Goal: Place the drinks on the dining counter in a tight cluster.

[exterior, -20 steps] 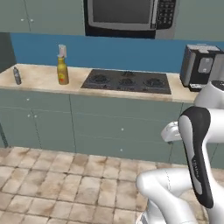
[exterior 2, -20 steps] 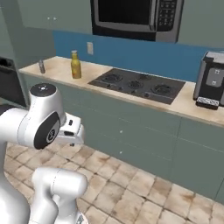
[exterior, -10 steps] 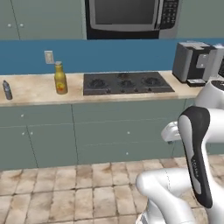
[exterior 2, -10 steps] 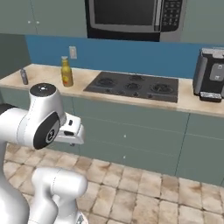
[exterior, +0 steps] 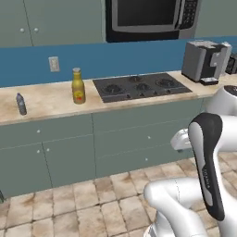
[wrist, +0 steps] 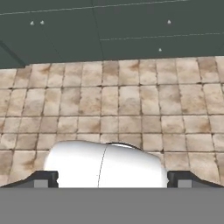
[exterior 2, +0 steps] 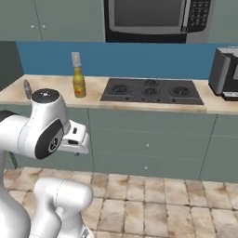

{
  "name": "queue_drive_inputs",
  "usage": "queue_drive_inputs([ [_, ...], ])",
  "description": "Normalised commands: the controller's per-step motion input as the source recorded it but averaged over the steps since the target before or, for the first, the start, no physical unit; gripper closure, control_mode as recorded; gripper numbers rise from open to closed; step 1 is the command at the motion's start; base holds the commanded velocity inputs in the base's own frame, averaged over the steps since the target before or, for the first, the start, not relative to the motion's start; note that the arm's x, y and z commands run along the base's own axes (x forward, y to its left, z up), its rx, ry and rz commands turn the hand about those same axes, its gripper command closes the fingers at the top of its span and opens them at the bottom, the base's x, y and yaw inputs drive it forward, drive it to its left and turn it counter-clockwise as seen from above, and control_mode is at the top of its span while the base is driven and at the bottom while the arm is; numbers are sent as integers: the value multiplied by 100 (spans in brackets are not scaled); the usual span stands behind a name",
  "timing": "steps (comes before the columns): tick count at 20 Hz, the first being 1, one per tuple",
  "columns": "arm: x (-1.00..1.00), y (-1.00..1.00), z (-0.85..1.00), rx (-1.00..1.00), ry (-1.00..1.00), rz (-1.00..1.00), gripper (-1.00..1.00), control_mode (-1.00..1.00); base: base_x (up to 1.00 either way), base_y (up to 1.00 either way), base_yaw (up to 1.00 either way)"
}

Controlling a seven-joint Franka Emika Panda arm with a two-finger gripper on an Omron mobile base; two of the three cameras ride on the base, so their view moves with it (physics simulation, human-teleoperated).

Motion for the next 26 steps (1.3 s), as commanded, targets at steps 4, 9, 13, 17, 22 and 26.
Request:
queue_drive_inputs([
  [4,0,0,0,0,0,0,-100,100,39,61,-22],
  [9,0,0,0,0,0,0,-100,100,42,0,4],
  [13,0,0,0,0,0,0,-100,100,46,2,5],
  [17,0,0,0,0,0,0,-100,100,54,42,0],
  [22,0,0,0,0,0,0,-100,100,67,64,-9],
  [26,0,0,0,0,0,0,-100,100,69,74,-15],
])
